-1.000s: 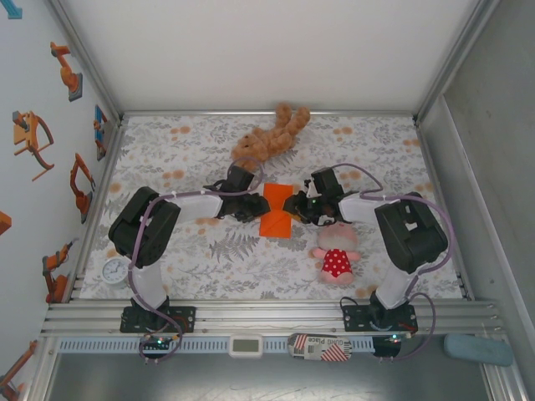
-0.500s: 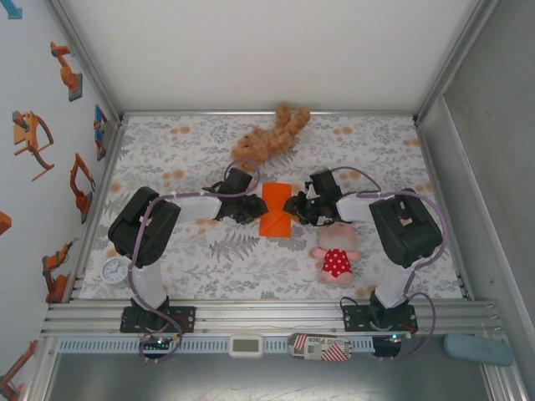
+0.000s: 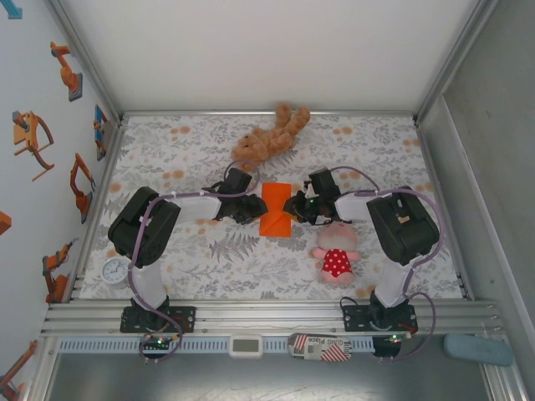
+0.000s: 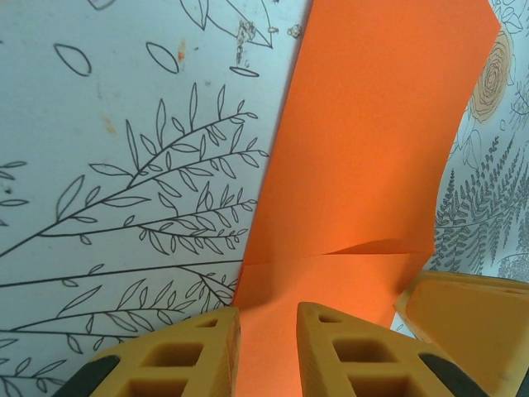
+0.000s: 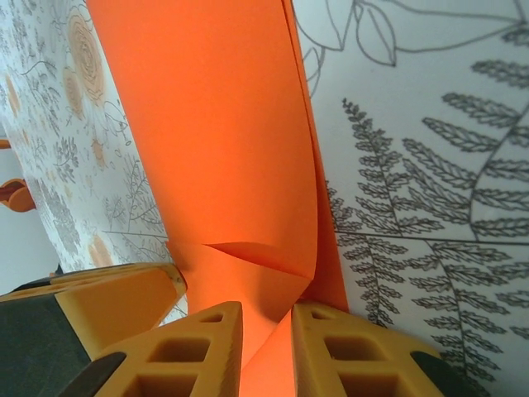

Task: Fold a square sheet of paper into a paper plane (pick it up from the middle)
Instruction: Pick up the paper from the center of the table, then turn over the paper at the center of the table.

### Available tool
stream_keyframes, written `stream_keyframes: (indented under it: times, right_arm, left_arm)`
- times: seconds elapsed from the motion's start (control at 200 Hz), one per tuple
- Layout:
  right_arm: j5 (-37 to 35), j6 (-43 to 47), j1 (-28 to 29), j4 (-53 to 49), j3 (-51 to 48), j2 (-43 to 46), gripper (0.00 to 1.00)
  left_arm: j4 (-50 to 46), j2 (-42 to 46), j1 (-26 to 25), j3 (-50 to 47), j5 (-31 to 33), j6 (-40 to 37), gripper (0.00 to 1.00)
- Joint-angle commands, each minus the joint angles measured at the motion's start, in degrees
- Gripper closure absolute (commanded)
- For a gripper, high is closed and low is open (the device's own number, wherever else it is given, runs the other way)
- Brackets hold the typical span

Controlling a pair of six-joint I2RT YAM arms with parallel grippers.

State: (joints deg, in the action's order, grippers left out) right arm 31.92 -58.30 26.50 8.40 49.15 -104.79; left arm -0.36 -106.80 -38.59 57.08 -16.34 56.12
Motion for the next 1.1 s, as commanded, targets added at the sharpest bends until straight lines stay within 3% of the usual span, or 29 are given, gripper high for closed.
stream_keyframes:
  times: [0.0, 0.205, 0.521, 0.711, 0.916, 1.097]
  right_arm:
    - [0.62, -1.26, 0.47, 2.76, 0.98, -1.07, 0.78]
    - [2.65, -5.47, 0.5, 11.79, -2.19, -1.27, 0.8]
    - [2.84, -5.27, 1.8, 13.71, -2.72, -3.58, 0.87]
    - [1.63, -2.82, 1.72, 13.59, -2.23, -0.7, 0.96]
    - [1.6, -0.07, 1.53, 13.62, -1.2, 4.92, 1.0]
    - [3.7, -0.64, 0.92, 15.16, 0.47, 10.18, 1.0]
  left_arm:
    - [-1.53, -1.25, 0.22, -1.44, 0.55, 0.51, 0.74]
    - [-2.72, -0.48, 0.26, -1.6, 0.44, -0.49, 0.74]
    - [-2.88, 0.69, 0.5, -1.56, -0.03, -0.9, 0.74]
    - [-3.44, 7.59, 1.46, -2.09, 0.41, -1.03, 0.72]
    - [-3.77, 19.11, 3.4, -5.61, 3.67, -1.29, 0.57]
    - [0.15, 28.97, 6.02, -9.69, 1.22, 0.26, 0.34]
